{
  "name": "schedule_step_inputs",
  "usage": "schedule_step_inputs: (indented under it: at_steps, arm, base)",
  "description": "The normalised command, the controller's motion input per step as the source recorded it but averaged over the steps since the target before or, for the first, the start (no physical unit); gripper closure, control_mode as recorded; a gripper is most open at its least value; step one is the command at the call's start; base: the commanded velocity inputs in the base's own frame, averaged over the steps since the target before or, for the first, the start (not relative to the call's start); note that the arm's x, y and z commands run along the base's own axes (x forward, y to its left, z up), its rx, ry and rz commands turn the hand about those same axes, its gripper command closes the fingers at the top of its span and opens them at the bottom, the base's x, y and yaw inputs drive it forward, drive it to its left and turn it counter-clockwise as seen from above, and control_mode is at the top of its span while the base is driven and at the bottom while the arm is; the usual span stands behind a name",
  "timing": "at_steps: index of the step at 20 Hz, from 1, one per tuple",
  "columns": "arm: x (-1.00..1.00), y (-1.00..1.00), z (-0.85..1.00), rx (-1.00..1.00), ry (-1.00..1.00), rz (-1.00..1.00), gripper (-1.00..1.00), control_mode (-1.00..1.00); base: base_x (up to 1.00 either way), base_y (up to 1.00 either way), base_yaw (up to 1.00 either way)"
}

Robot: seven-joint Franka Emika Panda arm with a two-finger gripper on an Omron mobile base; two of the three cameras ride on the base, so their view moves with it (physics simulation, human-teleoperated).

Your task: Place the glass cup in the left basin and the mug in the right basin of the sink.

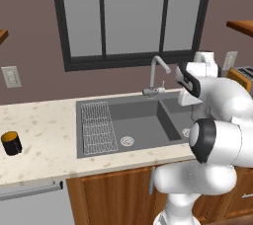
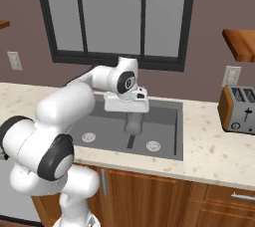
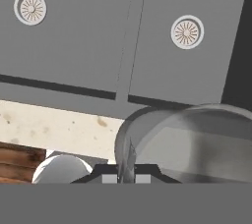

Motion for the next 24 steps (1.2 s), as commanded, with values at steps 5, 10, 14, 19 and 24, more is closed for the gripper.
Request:
schedule_step_inputs:
  at_steps: [5,10,14,19,24]
  arm:
    - [-0.12,0.47,0.01,0.0,0.0,-0.08,1.0,-1.0]
    - [-0.05,0.49,0.0,0.0,0.0,-0.09,1.0,-1.0]
    - [-0.03,0.45,0.0,0.0,0.03,-0.08,1.0,-1.0]
    - [-0.03,0.5,-0.02,0.0,0.02,-0.08,1.0,-1.0]
    - [0.06,0.54,-0.08,0.0,0.0,-0.07,1.0,-1.0]
  base:
    - [0.0,0.0,0.0]
    - [0.0,0.0,0.0]
    - [0.0,0.0,0.0]
    - [0.0,0.0,0.0]
    - [0.0,0.0,0.0]
